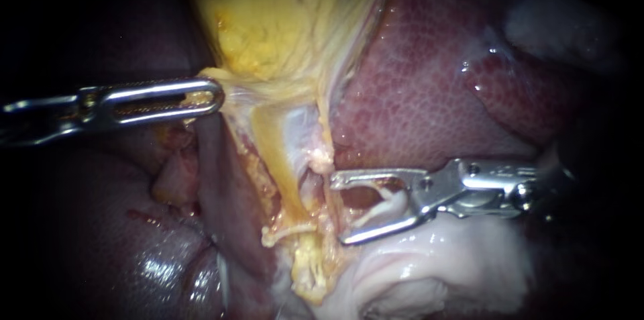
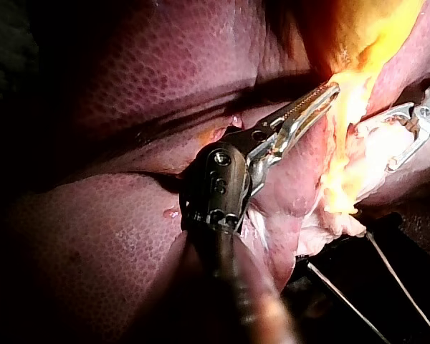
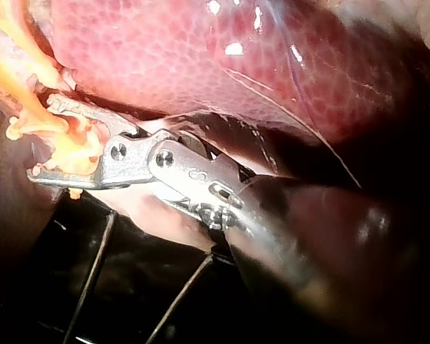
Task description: Clipping second clip left tube
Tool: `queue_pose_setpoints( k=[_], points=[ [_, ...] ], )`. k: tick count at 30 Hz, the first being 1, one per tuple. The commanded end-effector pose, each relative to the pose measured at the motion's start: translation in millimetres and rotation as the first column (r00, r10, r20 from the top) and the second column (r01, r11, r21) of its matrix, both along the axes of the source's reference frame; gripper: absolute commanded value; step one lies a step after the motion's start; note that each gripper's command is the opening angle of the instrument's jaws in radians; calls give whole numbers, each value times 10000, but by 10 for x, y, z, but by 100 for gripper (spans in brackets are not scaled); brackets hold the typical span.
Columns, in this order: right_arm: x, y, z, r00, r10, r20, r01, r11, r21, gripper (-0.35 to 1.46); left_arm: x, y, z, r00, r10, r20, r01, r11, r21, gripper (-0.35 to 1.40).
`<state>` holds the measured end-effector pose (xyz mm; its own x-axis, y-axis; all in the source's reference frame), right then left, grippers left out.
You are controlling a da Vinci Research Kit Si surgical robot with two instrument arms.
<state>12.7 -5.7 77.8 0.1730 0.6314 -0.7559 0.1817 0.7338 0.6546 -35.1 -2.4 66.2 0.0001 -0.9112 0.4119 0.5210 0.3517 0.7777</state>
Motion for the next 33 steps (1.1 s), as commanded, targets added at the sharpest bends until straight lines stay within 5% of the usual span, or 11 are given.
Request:
queue_pose_setpoints(
  k=[1,8,16,25,29,33],
  points=[
    [3,-1,6,10000,-22,20,22,10000,20,60,0,0,0,10000,1,-7,-1,10000,-5,-35],
    [25,3,37,9996,3,286,-5,10000,78,60,-3,-2,1,10000,-21,-26,21,10000,-21,-35],
    [50,-2,33,9993,-367,111,362,9983,454,60,-4,-3,2,10000,-29,-33,29,10000,-30,-35],
    [56,-23,1,9861,-1118,-1231,1275,9835,1284,58,1,1,10,10000,-7,-19,7,10000,-30,-35],
    [64,-28,-4,9807,-1329,-1432,1524,9790,1354,58,0,5,17,10000,-16,-26,16,10000,-33,-35],
    [78,-33,5,9822,-1284,-1369,1467,9802,1332,58,-7,3,20,10000,-54,-55,54,10000,-55,-35]
  ],
)
